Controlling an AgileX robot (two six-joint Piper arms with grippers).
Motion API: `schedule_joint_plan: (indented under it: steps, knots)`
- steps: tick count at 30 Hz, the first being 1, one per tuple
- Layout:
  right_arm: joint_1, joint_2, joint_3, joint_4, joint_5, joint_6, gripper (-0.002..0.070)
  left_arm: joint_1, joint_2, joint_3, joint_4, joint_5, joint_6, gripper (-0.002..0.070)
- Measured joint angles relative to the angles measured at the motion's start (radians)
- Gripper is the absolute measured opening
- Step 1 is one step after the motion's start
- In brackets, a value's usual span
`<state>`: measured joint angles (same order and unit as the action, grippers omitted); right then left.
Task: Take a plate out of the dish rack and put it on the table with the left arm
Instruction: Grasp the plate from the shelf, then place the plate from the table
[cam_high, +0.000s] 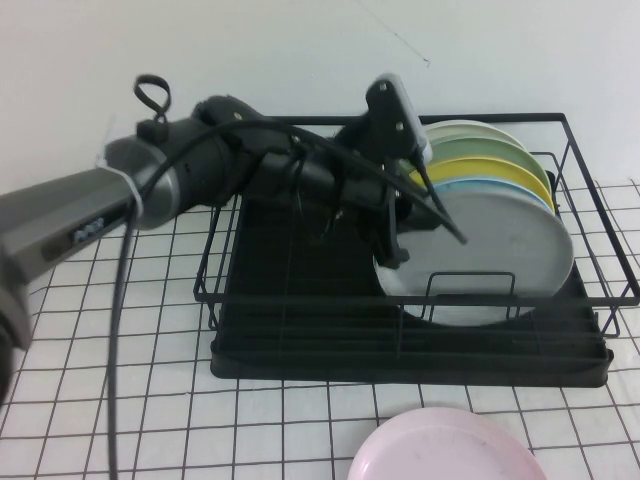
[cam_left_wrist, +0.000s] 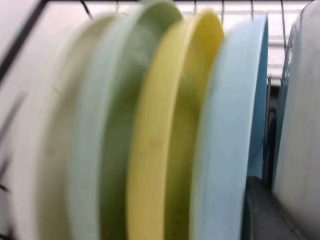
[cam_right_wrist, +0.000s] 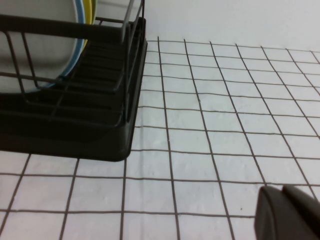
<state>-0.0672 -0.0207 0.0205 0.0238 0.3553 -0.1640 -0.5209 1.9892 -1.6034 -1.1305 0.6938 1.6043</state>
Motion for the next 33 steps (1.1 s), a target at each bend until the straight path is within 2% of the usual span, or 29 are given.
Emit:
schedule_joint_plan:
  steps: [11, 14, 20, 24, 28, 33]
  knots:
    - [0.0, 0.0, 0.0, 0.0, 0.0, 0.0, -0.0001, 0.0, -0.25, 0.0, 0.017, 0.006, -0.144, 0.0087]
    - [0.0, 0.0, 0.0, 0.0, 0.0, 0.0, -0.0001, 0.0, -0.305, 0.0, 0.073, 0.031, -0.31, 0.0087]
    - [0.0, 0.0, 0.0, 0.0, 0.0, 0.0, -0.0001, 0.0, -0.388, 0.0, 0.326, 0.216, -0.766, 0.0087]
    - [0.0, 0.0, 0.0, 0.0, 0.0, 0.0, -0.0001, -0.004, -0.393, 0.004, 0.396, 0.407, -0.907, 0.0087]
    - [0.0, 0.0, 0.0, 0.0, 0.0, 0.0, -0.0001, -0.057, -0.393, 0.066, 0.453, 0.414, -0.965, 0.0087]
    - [0.0, 0.0, 0.0, 0.0, 0.0, 0.0, -0.0001, -0.17, -0.391, 0.201, 0.54, 0.319, -1.039, 0.0087]
